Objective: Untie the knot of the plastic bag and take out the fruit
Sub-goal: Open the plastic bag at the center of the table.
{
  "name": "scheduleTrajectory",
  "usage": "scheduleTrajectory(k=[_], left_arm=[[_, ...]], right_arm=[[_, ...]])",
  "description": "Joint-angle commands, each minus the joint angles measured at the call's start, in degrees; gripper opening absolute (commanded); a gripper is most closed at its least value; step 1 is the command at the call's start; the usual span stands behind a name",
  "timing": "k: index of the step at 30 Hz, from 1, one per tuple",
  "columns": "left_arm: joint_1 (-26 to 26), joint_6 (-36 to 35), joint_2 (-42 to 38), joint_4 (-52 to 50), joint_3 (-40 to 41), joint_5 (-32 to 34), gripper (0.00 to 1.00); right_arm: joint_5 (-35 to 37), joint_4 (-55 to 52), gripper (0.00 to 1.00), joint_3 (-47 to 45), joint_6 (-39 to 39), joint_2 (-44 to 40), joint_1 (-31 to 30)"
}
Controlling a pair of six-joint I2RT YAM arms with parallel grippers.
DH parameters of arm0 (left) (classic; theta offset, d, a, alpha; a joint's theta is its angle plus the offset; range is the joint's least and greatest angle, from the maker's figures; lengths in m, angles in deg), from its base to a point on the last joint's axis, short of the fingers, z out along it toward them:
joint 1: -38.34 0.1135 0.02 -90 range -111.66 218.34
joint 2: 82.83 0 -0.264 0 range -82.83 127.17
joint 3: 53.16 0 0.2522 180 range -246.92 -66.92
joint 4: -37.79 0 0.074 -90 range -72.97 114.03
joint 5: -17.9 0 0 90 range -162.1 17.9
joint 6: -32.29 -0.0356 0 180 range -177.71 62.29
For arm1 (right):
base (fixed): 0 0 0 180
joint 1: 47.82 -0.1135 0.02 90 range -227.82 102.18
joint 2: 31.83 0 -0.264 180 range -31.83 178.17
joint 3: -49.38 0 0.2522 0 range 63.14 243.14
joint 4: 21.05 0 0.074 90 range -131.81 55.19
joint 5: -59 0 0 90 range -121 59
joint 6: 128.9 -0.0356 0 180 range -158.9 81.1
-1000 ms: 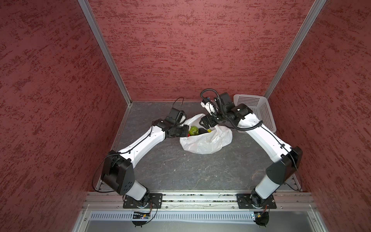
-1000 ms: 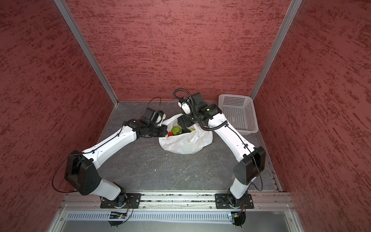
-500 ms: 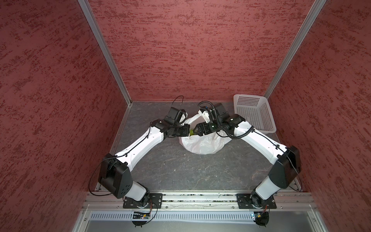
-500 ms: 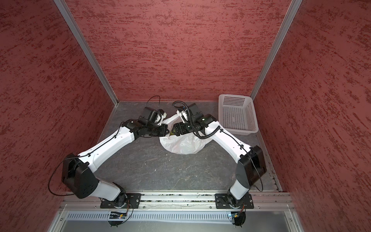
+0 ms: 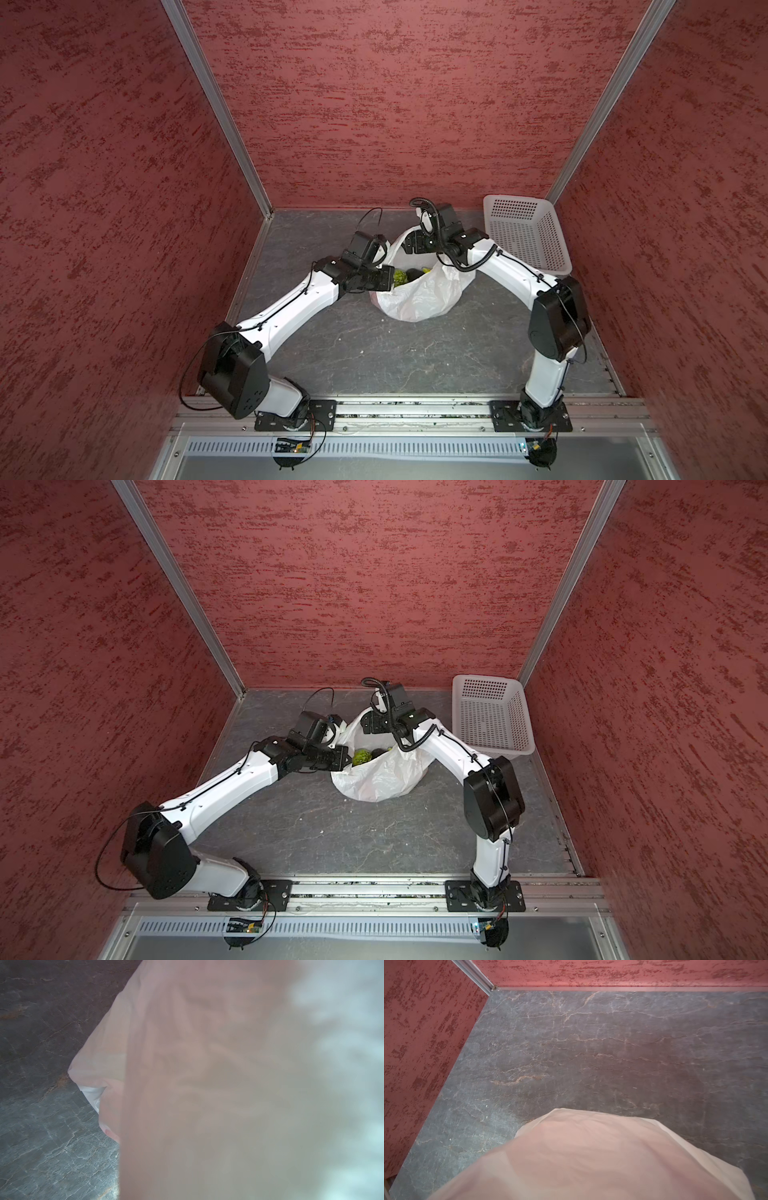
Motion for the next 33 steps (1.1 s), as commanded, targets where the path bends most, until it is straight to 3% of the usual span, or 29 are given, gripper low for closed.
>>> scheduleTrajectory(k=[1,5,11,23,33], left_arm=[[0.88,-0.19,-0.72,0.17,-1.38,0.89,0.00],[2.26,-0.23,-0.20,-0.35,-2.75,1.11,0.00],[3.38,-0.74,2.22,-0.68,-5.23,0.73,0.00],[4.72,-0.21,3.71,2.91,-5.27,-0.58,0.00],[1.75,-1.88,0.87,2.92,0.37,1.73,0.00]], right_arm=[[-1.47,2.78,0.90,-5.97,-1.48,-3.91,-0.83],[-2.08,4.74,0.90,-14.01,-1.48,-7.70,-3.00],[0.60,0.70,0.90,-17.10,0.70,-8.55,-5.72],[1.00,-5.82,0.90,-30.37,-4.22,-16.06,-10.17],[-1.73,-11.86,0.95,-18.39,-4.30,-15.72,-10.29]])
